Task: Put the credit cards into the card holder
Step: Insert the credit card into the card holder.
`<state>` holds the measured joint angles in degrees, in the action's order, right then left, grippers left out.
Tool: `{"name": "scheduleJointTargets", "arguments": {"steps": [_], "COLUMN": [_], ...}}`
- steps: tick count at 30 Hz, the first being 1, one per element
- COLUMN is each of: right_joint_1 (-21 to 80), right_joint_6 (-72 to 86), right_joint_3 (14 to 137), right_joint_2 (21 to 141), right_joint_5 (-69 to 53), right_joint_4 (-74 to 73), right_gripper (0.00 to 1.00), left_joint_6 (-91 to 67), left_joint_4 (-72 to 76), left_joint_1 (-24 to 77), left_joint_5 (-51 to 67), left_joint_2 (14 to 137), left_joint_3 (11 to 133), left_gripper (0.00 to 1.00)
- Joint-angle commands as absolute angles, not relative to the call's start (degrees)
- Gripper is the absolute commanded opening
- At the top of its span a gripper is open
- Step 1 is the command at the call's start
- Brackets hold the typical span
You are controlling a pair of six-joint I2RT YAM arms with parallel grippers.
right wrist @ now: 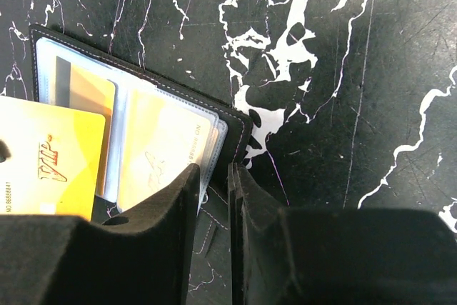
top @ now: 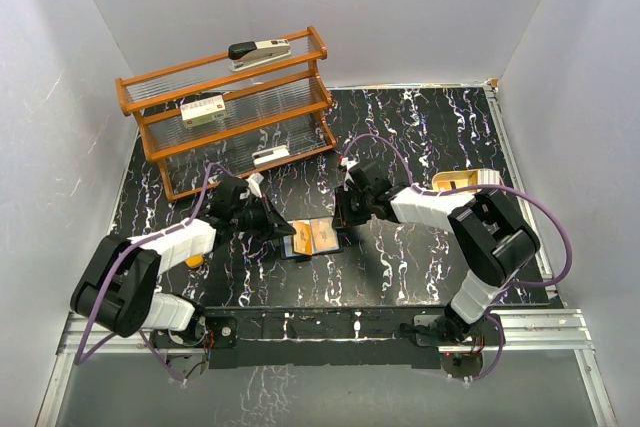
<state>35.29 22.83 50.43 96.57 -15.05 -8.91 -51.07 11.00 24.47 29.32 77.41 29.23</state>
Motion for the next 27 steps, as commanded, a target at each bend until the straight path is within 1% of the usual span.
{"name": "scheduleJointTargets", "arguments": {"steps": [1, 13, 27], "right_joint_1": [36.0, 36.21, 36.45], "right_joint_6": [22.94, 23.4, 23.73], "right_joint_3": [48.54, 47.31, 46.34], "right_joint_2": [95.72, 94.45, 93.74], "right_joint_5": [-13.01, -13.1, -12.93], "right_joint_4": [-8.67, -8.14, -7.47], "right_gripper": [0.2, 0.2, 0.26], "left_joint_6": [-49.6, -51.57, -50.77], "left_joint_4": [12.99, 16.68, 16.07], "left_joint_1": [24.09, 24.06, 24.08], "left_joint_5": [32.36, 33.51, 30.78], "left_joint_2": [78.79, 81.95, 85.58], "left_joint_3": [29.19, 28.01, 29.08], "left_gripper": [0.0, 0.0, 0.0]}}
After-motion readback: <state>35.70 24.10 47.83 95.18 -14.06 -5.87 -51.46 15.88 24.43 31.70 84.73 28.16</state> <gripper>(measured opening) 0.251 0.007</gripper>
